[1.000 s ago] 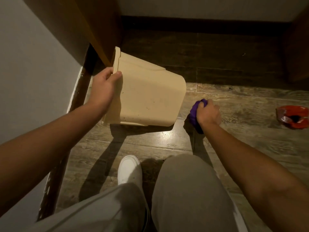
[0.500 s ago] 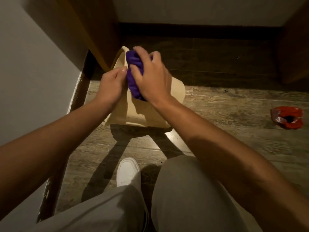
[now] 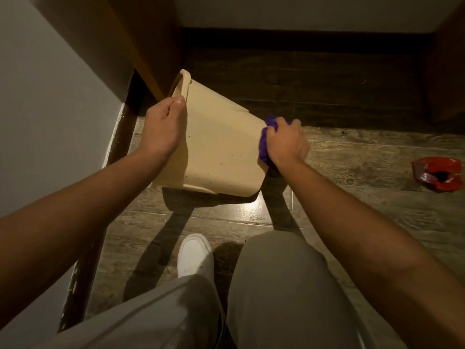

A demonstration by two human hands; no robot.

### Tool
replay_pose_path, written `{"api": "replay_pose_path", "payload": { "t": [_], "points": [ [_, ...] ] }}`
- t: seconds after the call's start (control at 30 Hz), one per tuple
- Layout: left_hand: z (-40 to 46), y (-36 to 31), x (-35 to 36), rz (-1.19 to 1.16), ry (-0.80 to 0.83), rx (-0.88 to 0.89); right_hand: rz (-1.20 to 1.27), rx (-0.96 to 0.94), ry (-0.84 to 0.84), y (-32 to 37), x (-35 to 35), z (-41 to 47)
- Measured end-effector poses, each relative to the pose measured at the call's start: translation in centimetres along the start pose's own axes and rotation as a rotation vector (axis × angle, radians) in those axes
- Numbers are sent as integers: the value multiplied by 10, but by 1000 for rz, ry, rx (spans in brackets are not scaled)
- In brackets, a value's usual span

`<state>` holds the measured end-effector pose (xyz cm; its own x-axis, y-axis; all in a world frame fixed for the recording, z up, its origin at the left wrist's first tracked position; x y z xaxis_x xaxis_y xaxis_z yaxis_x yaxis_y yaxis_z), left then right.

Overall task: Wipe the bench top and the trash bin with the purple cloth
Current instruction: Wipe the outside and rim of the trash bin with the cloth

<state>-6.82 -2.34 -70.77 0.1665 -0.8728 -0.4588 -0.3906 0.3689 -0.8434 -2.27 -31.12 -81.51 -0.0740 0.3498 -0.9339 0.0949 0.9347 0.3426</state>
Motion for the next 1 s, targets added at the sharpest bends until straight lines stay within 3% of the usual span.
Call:
{"api": "replay_pose_path", "payload": {
  "t": [0.13,0.27,0.33,0.4,0.5,0.7,0.8,1.0],
  "points": [
    [2,-11,5,85,65,10,21,86,-31,-33,-15,2],
    [9,-25,20,165,386,-42,171,59,-170,-19,-49,14],
    [0,-5,19,273,467,-103,266,38,-202,-7,-61,19],
    [-10,19,13,347,447,-108,341,29,-242,-1,-71,18],
    [-10,27,4,259,386,-97,435,-16,-288,12,-75,11],
    [-6,12,9,170,440,-139,582,-147,-286,59,-71,4],
    [-15,13,11,259,470,-129,604,-148,-268,74,-65,5],
    [-20,29,6,172,358,-149,632,-176,-276,89,-73,4]
  ]
}}
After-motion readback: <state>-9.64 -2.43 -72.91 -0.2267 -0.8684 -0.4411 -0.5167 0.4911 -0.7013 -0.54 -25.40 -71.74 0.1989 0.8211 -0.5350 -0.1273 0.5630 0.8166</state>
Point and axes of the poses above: each hand's wrist, its own z-axis towards the middle knuckle, its own x-axis out of the palm, y = z × x, the point moved 10 cm from there along z, towards the middle knuckle, and after that the axes turned 10 degrees about -x, right-handed, at the moved point
